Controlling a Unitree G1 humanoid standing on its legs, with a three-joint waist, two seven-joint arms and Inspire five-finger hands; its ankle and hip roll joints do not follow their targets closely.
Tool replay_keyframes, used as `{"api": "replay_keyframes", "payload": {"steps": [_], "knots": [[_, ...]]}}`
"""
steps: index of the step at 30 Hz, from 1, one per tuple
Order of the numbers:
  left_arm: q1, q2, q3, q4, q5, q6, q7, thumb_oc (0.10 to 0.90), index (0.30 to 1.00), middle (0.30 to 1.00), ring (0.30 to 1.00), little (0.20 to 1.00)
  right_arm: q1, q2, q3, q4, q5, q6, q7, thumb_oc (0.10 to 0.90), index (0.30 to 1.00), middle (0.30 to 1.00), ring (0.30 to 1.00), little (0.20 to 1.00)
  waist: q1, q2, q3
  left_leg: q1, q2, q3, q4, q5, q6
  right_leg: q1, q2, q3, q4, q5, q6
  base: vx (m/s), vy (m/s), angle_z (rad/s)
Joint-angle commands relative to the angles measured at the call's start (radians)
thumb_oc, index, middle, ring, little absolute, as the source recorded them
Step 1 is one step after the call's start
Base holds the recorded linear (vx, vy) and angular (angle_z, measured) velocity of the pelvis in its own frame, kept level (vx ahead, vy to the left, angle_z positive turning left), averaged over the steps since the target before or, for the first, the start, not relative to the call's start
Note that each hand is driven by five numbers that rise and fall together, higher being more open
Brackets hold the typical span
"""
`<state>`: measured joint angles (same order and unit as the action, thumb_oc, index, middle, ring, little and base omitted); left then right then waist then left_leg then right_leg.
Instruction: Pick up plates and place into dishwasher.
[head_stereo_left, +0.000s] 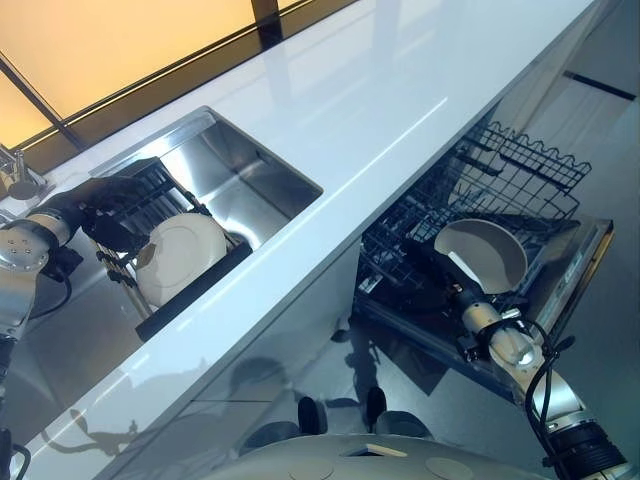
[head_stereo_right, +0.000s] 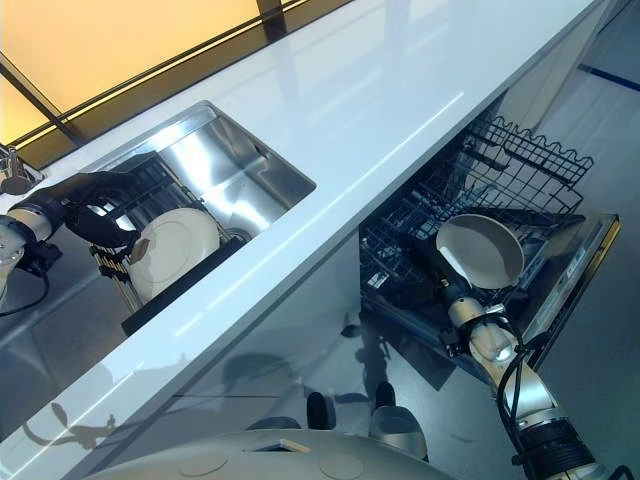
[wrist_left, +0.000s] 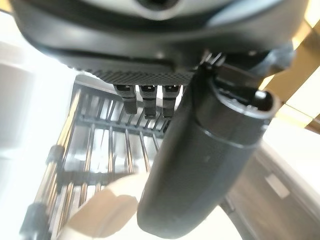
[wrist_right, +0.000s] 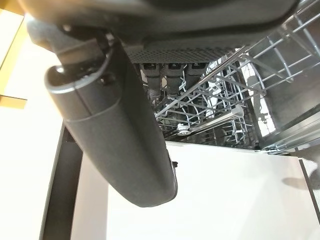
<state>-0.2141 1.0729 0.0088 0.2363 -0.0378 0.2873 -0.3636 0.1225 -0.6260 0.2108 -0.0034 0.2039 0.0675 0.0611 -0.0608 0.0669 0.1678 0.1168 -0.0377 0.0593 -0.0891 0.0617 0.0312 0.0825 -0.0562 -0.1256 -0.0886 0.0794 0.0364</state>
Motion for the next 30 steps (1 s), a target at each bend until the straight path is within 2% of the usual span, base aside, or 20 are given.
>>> {"api": "replay_keyframes", "payload": {"steps": [1,3,5,11,14,19,23,27,30], "knots": [[-0.115,0.099,-0.036,0.001,-0.027,0.011,-0.052,0.800,0.900,0.900,0.900,0.900,-0.097,-0.011,0.052,-0.112,-0.003,-0.084,0.033,0.800,0.900,0.900,0.900,0.900,-0.012,0.011,-0.053,0.009,-0.048,0.035,0.014,-0.064,-0.027,0.012,0.018,0.020,0.054,-0.075,0.079,0.03,0.003,0.05],[-0.141,0.080,-0.088,0.018,-0.062,0.032,-0.092,0.800,0.900,0.900,0.900,0.900,-0.103,-0.012,0.065,-0.102,-0.003,-0.084,0.030,0.800,0.900,0.900,0.900,0.900,-0.016,0.011,-0.051,0.010,-0.048,0.035,0.014,-0.064,-0.025,0.011,0.018,0.021,0.059,-0.076,0.079,0.03,0.004,0.03],[-0.154,0.050,-0.128,0.032,-0.106,0.047,-0.088,0.800,0.900,0.900,0.900,0.900,-0.109,-0.014,0.076,-0.092,0.001,-0.085,0.027,0.800,0.900,0.900,0.900,0.900,-0.022,0.011,-0.048,0.012,-0.049,0.035,0.014,-0.063,-0.024,0.010,0.020,0.024,0.062,-0.077,0.080,0.05,0.008,0.02],[-0.204,-0.026,-0.177,0.062,-0.205,0.042,-0.054,0.800,0.900,0.900,0.900,0.900,-0.107,-0.005,0.091,-0.071,-0.002,-0.090,0.024,0.800,0.900,0.900,0.900,0.900,-0.042,0.009,-0.047,0.015,-0.049,0.048,0.011,-0.065,-0.021,0.007,0.021,0.035,0.067,-0.079,0.080,0.07,0.001,-0.01],[-0.246,-0.055,-0.217,0.077,-0.202,0.074,-0.081,0.800,0.900,0.900,0.900,0.900,-0.106,0.000,0.100,-0.061,-0.009,-0.095,0.017,0.800,0.900,0.900,0.900,0.900,-0.055,0.011,-0.044,0.013,-0.049,0.057,0.011,-0.065,-0.019,0.000,0.022,0.043,0.074,-0.079,0.080,0.07,-0.003,-0.01],[-0.292,-0.085,-0.294,0.154,-0.114,0.108,-0.111,0.800,0.900,0.900,0.900,0.900,-0.112,-0.003,0.118,-0.059,-0.012,-0.092,0.005,0.800,0.900,0.900,0.900,0.900,-0.076,0.018,-0.035,0.013,-0.053,0.071,0.011,-0.069,-0.014,-0.010,0.023,0.058,0.081,-0.079,0.082,0.06,0.006,-0.06],[-0.294,-0.095,-0.337,0.202,-0.061,0.145,-0.223,0.800,0.900,0.900,0.900,0.900,-0.105,-0.021,0.118,-0.061,-0.007,-0.088,0.012,0.800,0.900,0.900,0.900,0.900,-0.093,0.024,-0.024,0.011,-0.055,0.083,0.012,-0.070,-0.011,-0.018,0.025,0.073,0.084,-0.076,0.086,0.06,0.010,-0.11],[-0.272,-0.112,-0.340,0.204,-0.134,0.155,-0.274,0.800,0.900,0.900,0.900,0.900,-0.081,-0.031,0.106,-0.064,-0.010,-0.090,0.031,0.800,0.900,0.900,0.900,0.900,-0.112,0.030,-0.012,0.010,-0.055,0.099,0.012,-0.073,-0.009,-0.025,0.027,0.088,0.084,-0.074,0.090,0.05,0.020,-0.11],[-0.263,-0.130,-0.339,0.187,-0.179,0.176,-0.253,0.800,0.900,0.900,0.900,0.900,-0.069,-0.029,0.103,-0.059,-0.018,-0.096,0.038,0.800,0.900,0.900,0.900,0.900,-0.123,0.034,-0.001,0.011,-0.056,0.107,0.012,-0.075,-0.006,-0.030,0.029,0.101,0.087,-0.074,0.094,0.04,0.026,-0.13]]}}
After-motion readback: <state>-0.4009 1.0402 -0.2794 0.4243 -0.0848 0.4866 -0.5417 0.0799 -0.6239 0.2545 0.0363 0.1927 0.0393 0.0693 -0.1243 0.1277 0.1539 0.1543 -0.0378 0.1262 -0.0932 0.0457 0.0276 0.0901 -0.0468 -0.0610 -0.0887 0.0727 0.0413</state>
